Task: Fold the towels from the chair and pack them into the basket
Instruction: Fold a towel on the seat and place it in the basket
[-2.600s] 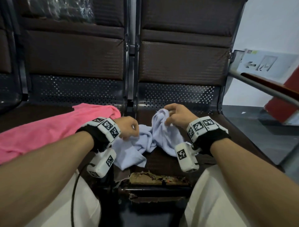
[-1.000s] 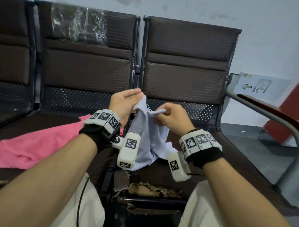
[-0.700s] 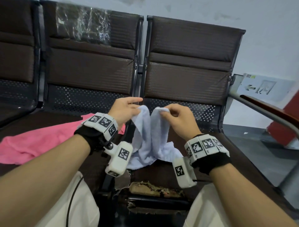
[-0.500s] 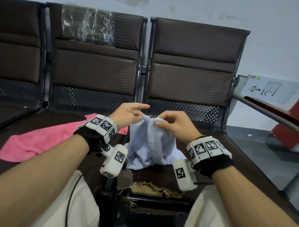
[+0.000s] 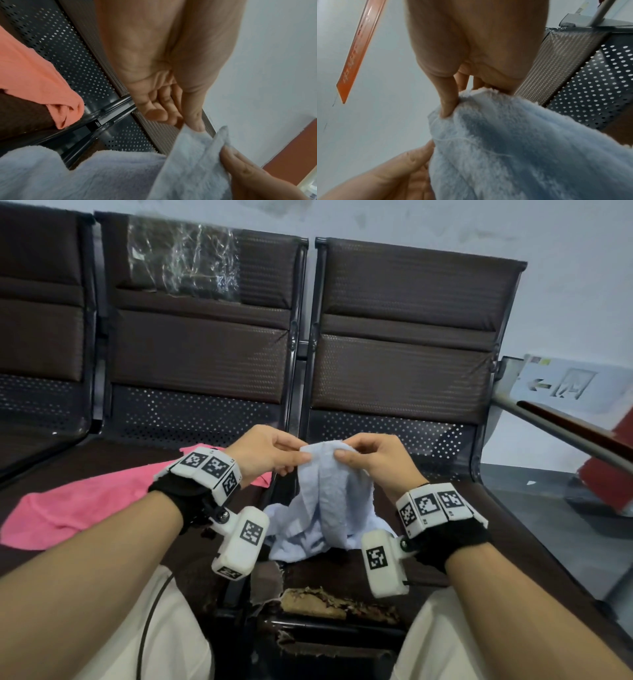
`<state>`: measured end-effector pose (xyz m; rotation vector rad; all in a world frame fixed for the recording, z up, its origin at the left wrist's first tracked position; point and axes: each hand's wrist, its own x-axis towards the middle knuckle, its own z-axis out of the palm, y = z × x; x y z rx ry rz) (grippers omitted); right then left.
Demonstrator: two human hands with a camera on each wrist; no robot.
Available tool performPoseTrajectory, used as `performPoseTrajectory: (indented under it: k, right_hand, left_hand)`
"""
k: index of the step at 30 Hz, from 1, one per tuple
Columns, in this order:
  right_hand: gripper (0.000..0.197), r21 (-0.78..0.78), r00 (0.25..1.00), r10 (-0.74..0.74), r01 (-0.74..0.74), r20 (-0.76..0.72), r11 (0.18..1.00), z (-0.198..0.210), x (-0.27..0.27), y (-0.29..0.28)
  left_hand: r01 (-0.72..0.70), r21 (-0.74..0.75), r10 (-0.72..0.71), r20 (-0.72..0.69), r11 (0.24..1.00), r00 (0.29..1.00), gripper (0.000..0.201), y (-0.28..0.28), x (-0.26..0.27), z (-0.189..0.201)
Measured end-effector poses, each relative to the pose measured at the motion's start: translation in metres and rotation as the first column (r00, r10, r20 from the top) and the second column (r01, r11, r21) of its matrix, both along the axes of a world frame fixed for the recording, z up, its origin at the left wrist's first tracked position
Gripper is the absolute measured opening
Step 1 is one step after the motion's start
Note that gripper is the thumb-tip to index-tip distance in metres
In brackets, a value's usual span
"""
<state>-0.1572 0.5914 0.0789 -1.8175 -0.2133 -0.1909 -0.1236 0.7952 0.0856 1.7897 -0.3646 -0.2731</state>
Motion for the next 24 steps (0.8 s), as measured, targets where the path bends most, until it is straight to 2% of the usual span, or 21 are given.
performPoseTrajectory:
  k: [2,5,8,17,20,22,24]
  right_hand:
    - [0.010,-0.046,0.999,-0.033,0.034,0.031,0.998,-0.001,0.001,-0.001]
    - [0.005,-0.078,0.995,-0.025,0.033,0.099,0.996,-0.003,0.001,0.000]
    - [0.002,-0.113,0.994,0.017,-0.005,0.106,0.994,-0.004,0.000,0.002]
    - [0.003,-0.210,0.995,-0.068,0.083,0.075,0.974,-0.011,0.005,-0.002]
    - [0.006,-0.218,0.993,-0.091,0.104,0.070,0.970,-0.011,0.006,-0.002]
    - [0.009,-0.214,0.994,-0.089,0.100,0.059,0.972,-0.011,0.005,-0.002]
    - [0.009,-0.206,0.996,-0.082,0.088,0.041,0.975,-0.010,0.004,-0.001]
  left_hand:
    - [-0.046,-0.028,0.047,0.010,0.999,0.999,0.014,-0.001,0.001,-0.003]
    - [-0.064,-0.071,0.064,-0.001,0.995,0.998,0.016,-0.006,0.000,-0.004]
    - [-0.010,-0.104,0.008,-0.025,0.995,1.000,0.015,-0.012,-0.004,-0.003]
    - [0.076,-0.187,-0.101,-0.128,0.979,0.987,0.016,-0.022,-0.009,-0.001]
    - [0.105,-0.210,-0.131,-0.117,0.972,0.984,0.033,-0.023,-0.010,-0.003]
    - [0.117,-0.143,-0.123,-0.030,0.983,0.992,0.048,-0.023,-0.011,-0.006]
    - [0.092,-0.103,-0.088,0.045,0.990,0.995,0.053,-0.024,-0.012,-0.009]
